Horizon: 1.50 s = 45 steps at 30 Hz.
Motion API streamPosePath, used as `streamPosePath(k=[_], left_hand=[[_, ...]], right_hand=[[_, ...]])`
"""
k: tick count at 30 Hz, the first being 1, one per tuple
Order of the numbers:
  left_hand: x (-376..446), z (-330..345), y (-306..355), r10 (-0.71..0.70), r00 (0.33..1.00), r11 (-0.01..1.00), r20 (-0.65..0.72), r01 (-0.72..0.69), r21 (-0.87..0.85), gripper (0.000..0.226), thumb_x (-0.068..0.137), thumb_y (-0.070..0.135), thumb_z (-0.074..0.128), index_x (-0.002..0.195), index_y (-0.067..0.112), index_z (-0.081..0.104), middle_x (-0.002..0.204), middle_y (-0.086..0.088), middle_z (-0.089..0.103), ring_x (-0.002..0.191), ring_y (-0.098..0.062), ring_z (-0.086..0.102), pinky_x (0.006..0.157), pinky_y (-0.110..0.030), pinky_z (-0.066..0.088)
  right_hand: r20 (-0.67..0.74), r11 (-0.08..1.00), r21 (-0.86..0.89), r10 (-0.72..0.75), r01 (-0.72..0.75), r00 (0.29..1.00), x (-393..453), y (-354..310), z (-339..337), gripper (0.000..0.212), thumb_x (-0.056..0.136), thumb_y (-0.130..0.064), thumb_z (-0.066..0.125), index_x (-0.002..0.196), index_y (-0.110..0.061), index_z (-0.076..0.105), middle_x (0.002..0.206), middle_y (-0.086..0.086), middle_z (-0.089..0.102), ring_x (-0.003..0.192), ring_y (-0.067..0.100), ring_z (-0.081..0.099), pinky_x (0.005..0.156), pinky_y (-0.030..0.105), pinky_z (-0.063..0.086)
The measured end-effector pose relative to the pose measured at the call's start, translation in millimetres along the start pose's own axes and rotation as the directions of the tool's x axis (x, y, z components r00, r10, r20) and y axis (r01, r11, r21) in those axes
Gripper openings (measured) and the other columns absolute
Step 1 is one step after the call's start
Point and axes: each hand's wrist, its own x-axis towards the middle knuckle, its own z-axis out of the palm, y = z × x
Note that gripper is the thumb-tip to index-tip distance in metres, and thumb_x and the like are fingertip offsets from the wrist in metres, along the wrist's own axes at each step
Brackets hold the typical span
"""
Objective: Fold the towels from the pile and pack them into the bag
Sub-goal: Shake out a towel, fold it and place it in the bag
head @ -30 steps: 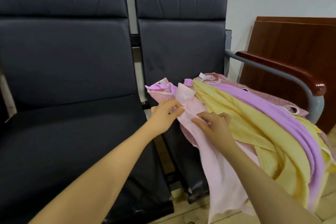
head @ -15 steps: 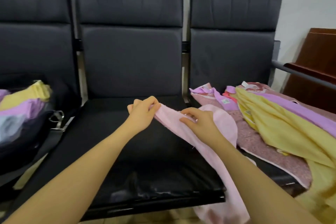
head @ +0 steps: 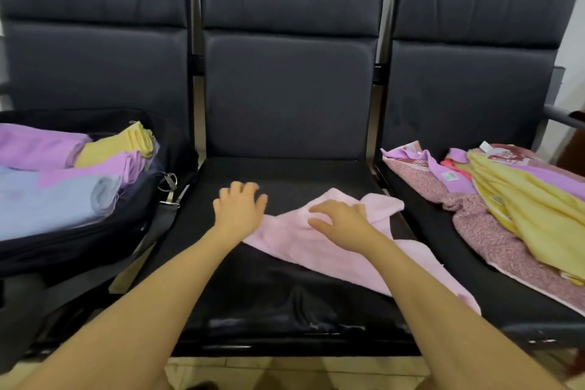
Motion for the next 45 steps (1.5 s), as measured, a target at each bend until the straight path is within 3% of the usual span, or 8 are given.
streamPosePath(k=[4, 11, 20, 23, 26, 32, 40, 45], left_hand=[[-29, 17, 18, 0.341, 0.864, 0.896, 0.371, -0.418, 0.150, 0.046, 0.102, 0.042, 0.027, 0.147, 0.031, 0.031, 0.157, 0.003, 0.020, 0.141, -0.024, 0.021, 0.112, -0.042, 0.016], [-28, 45, -6, 0.205, 0.712, 0.869, 0.672, -0.448, 0.209, 0.054, 0.102, 0.048, 0.008, 0.152, 0.033, -0.004, 0.160, 0.004, -0.012, 0.147, -0.020, -0.010, 0.117, -0.043, -0.010], [14, 46, -35, 0.156, 0.836, 0.850, 0.526, -0.385, 0.360, 0.058, 0.100, 0.054, 0.007, 0.152, 0.031, -0.005, 0.159, 0.006, -0.013, 0.147, -0.015, -0.012, 0.113, -0.044, -0.018], [19, 47, -35, 0.226, 0.882, 0.848, 0.414, -0.387, 0.362, 0.057, 0.100, 0.050, 0.010, 0.150, 0.027, 0.024, 0.160, 0.002, 0.014, 0.147, -0.020, 0.011, 0.116, -0.045, -0.005], [14, 48, -25, 0.289, 0.920, 0.890, 0.264, -0.360, 0.280, 0.056, 0.099, 0.049, 0.012, 0.126, 0.026, 0.055, 0.131, 0.003, 0.053, 0.124, -0.022, 0.042, 0.107, -0.041, 0.017], [8, 60, -15, 0.220, 0.950, 0.937, 0.224, -0.269, 0.222, 0.037, 0.100, 0.043, 0.033, 0.122, 0.025, 0.057, 0.118, 0.002, 0.047, 0.112, -0.025, 0.039, 0.097, -0.036, 0.024], [9, 54, -6, 0.123, 0.992, 0.946, 0.036, -0.107, -0.307, 0.019, 0.097, 0.029, 0.051, 0.097, 0.015, 0.065, 0.103, 0.001, 0.062, 0.100, -0.018, 0.052, 0.083, -0.027, 0.023], [10, 19, 12, -0.079, 0.995, 0.727, 0.065, 0.102, -0.679, 0.020, 0.098, 0.025, 0.043, 0.090, 0.019, 0.060, 0.091, -0.001, 0.061, 0.090, -0.013, 0.054, 0.066, -0.012, 0.039]], right_hand=[[0.257, 0.962, -0.273, 0.086, -0.014, 0.962, -18, 32, 7, 0.049, 0.101, -0.050, 0.029, 0.146, -0.033, 0.034, 0.155, -0.008, 0.030, 0.142, 0.018, 0.025, 0.111, 0.045, 0.013], [0.362, 0.936, -0.352, 0.128, 0.008, 0.923, -17, 51, 34, 0.056, 0.102, -0.049, 0.007, 0.153, -0.031, -0.007, 0.160, -0.010, -0.013, 0.147, 0.011, -0.011, 0.118, 0.037, -0.010], [0.331, 0.985, -0.172, 0.055, 0.003, 0.942, 45, 33, 71, 0.054, 0.102, -0.046, 0.009, 0.153, -0.032, -0.004, 0.159, -0.011, -0.015, 0.147, 0.012, -0.013, 0.117, 0.040, -0.009], [0.205, 0.999, -0.025, 0.034, -0.029, 0.978, 50, 31, 65, 0.051, 0.103, -0.047, 0.020, 0.151, -0.031, 0.025, 0.160, -0.010, 0.013, 0.146, 0.013, 0.011, 0.115, 0.039, 0.004], [-0.017, 0.983, -0.186, -0.003, -0.001, 1.000, 45, 36, 53, 0.036, 0.100, -0.040, 0.035, 0.129, -0.030, 0.053, 0.133, -0.007, 0.049, 0.120, 0.016, 0.042, 0.098, 0.033, 0.019], [-0.062, 0.951, -0.295, 0.077, -0.092, 0.995, 26, 61, 49, 0.030, 0.099, -0.035, 0.041, 0.123, -0.027, 0.056, 0.120, -0.005, 0.049, 0.111, 0.018, 0.042, 0.089, 0.032, 0.022], [-0.183, 0.975, 0.001, 0.221, -0.224, 0.958, 22, 51, 44, 0.014, 0.093, -0.028, 0.054, 0.090, -0.024, 0.067, 0.099, -0.006, 0.057, 0.098, 0.017, 0.046, 0.078, 0.031, 0.017], [-0.257, 0.912, 0.400, 0.207, -0.091, 0.944, 19, 34, 13, 0.012, 0.096, -0.028, 0.052, 0.088, -0.027, 0.061, 0.087, -0.014, 0.062, 0.097, 0.009, 0.049, 0.084, 0.024, 0.021]])
